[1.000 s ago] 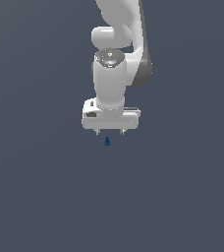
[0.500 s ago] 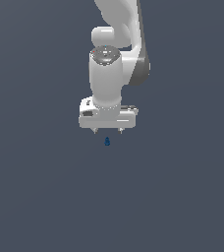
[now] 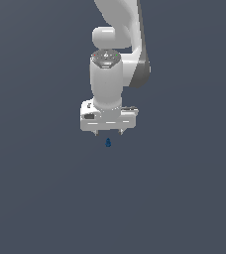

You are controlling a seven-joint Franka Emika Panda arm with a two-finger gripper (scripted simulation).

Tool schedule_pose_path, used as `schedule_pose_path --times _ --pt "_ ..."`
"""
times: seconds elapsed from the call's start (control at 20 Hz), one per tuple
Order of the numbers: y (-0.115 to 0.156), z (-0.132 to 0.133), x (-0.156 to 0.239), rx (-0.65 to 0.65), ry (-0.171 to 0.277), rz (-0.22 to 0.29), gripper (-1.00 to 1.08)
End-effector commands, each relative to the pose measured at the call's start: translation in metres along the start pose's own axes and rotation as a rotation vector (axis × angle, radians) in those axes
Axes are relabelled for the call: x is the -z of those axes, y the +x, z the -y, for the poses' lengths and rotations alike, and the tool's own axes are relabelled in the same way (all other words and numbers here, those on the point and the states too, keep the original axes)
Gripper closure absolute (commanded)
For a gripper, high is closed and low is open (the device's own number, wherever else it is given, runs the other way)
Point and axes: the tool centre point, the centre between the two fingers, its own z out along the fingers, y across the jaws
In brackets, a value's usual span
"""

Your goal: Pick up the object and move it to a goal position.

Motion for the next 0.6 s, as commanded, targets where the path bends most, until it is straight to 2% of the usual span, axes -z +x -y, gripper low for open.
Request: schedule_pose_path --times 0.0,0.55 --pt "-0.002 -0.001 -0.004 0.034 -0.001 0.002 -0.92" --pt "-0.016 -0.004 -0.03 0.285 -0.002 0.012 -0.92"
